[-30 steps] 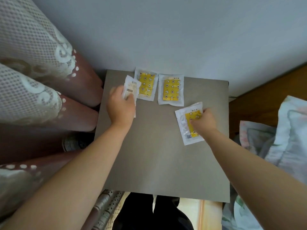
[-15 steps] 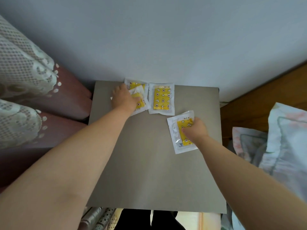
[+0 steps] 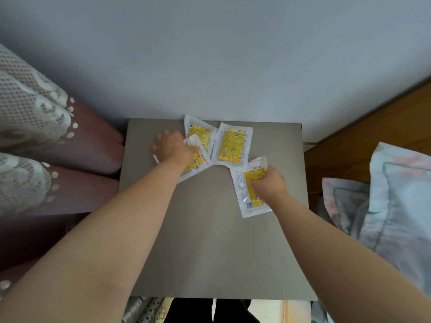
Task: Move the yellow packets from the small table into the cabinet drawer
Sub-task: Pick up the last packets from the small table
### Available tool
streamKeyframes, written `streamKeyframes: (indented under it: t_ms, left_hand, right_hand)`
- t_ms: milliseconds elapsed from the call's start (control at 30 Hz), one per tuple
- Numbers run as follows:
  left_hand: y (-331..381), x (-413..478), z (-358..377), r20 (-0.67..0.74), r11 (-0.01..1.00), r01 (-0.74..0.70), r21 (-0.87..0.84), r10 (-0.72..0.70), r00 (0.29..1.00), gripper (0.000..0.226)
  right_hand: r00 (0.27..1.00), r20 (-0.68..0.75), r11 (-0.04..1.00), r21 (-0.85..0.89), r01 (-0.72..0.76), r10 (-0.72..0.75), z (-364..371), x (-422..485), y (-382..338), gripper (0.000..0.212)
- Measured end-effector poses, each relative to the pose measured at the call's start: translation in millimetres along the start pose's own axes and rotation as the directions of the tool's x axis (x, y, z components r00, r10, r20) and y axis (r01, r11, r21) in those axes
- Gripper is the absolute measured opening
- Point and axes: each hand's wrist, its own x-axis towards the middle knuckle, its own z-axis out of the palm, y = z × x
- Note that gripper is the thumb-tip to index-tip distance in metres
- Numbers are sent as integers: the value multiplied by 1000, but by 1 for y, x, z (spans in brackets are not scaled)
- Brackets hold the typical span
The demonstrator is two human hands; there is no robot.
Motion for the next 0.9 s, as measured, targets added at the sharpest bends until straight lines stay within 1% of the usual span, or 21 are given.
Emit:
streamKeyframes:
  t_ms: [67, 100, 133, 267, 333, 433, 500, 533, 567, 600, 667, 700, 733, 767, 800, 900]
  left_hand:
    - [-2, -5, 1, 1, 993, -106, -52, 106, 994, 41]
    - [-2, -9, 2, -3, 986, -143, -84, 143, 990, 37]
    - [-3, -12, 2, -7, 981, -150, -121, 150, 989, 35]
    - [-16, -23, 6, 5, 965, -38, -258, 40, 999, 26]
    - [-23, -25, 4, -10, 941, 15, -339, -19, 1000, 21]
    - [-17, -22, -4, -64, 860, 4, -510, -42, 997, 13]
    - [-5, -16, -9, -75, 769, 4, -639, -67, 995, 10]
    - [0, -12, -9, -71, 730, 17, -683, -90, 993, 10]
    - [4, -10, -8, -56, 717, 36, -696, -104, 993, 14]
    - [6, -7, -7, -32, 740, 58, -670, -107, 994, 29]
    - [7, -3, -1, 41, 836, 99, -540, -91, 995, 81]
    - [8, -3, 2, 72, 881, 106, -461, -82, 994, 101]
    - [10, -5, 5, 89, 913, 105, -393, -76, 993, 112]
    - [12, -7, 8, 91, 931, 104, -349, -77, 993, 114]
    - [14, -7, 10, 89, 939, 112, -326, -87, 992, 111]
    - [20, -6, 10, 114, 919, 188, -348, -158, 981, 85]
  right_hand:
    - [1000, -4, 1000, 4, 6, -6, 0, -1, -1, 13]
    - [1000, -5, 1000, 6, 8, -8, 0, -1, -1, 13]
    - [1000, -5, 1000, 9, 7, -7, 0, -1, 0, 13]
    - [1000, -5, 1000, 21, 8, -8, 1, 0, 1, 15]
    - [1000, -8, 1000, 16, 9, -9, 1, 0, 2, 15]
    - [1000, -11, 1000, 6, 5, -5, 2, 1, 2, 15]
    - [1000, -9, 1000, 8, 8, -8, 2, 1, 2, 14]
    - [1000, -9, 1000, 8, 11, -11, 1, 1, 2, 14]
    - [1000, -10, 1000, 6, 14, -14, 1, 1, 2, 14]
    - [1000, -12, 1000, 3, 17, -17, 1, 1, 2, 14]
    - [1000, -15, 1000, 1, 22, -22, 2, 1, 2, 15]
    - [1000, -16, 1000, 1, 24, -24, 2, 1, 2, 15]
    - [1000, -17, 1000, -1, 26, -26, 2, 1, 2, 14]
    - [1000, -16, 1000, -4, 26, -26, 2, 1, 2, 14]
    - [1000, -14, 1000, -7, 25, -25, 2, 1, 2, 14]
    - [1000, -12, 1000, -5, 23, -23, 1, 1, 2, 14]
